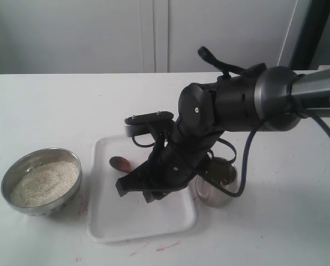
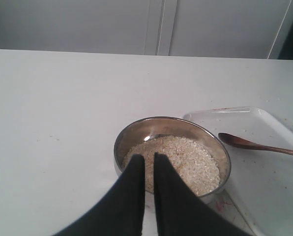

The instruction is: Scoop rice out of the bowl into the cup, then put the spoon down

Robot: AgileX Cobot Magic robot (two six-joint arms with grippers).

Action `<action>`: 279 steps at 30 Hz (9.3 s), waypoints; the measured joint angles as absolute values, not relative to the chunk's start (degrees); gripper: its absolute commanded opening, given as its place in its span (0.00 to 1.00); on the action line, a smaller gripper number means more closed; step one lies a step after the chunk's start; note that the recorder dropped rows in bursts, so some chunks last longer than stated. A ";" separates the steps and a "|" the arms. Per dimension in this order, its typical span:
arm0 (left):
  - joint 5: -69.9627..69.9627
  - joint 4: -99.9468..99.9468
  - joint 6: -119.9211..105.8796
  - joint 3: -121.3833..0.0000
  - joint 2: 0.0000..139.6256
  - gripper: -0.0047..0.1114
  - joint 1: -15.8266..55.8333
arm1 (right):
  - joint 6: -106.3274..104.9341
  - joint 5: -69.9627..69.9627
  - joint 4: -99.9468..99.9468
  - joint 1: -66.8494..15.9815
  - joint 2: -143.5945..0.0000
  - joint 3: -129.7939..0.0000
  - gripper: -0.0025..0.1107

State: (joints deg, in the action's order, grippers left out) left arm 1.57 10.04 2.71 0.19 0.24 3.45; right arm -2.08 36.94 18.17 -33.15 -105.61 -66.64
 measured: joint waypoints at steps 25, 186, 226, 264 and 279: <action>1.57 10.04 2.71 0.19 0.24 0.16 3.45 | -1.72 36.09 18.28 -33.15 -109.44 -69.57 0.25; 1.57 10.04 2.71 0.19 0.24 0.16 3.45 | -12.10 1.55 18.09 -33.15 -2.29 -0.28 0.02; 1.57 10.04 2.71 0.19 0.24 0.16 3.45 | -12.10 6.38 18.30 -33.15 -0.39 -0.28 0.02; 1.57 10.04 2.71 0.19 0.24 0.16 3.45 | -12.22 6.48 18.30 -5.91 -0.39 -0.28 0.02; 1.57 10.04 2.71 0.19 0.24 0.16 3.45 | -12.22 6.52 18.30 3.42 -0.39 -0.28 0.02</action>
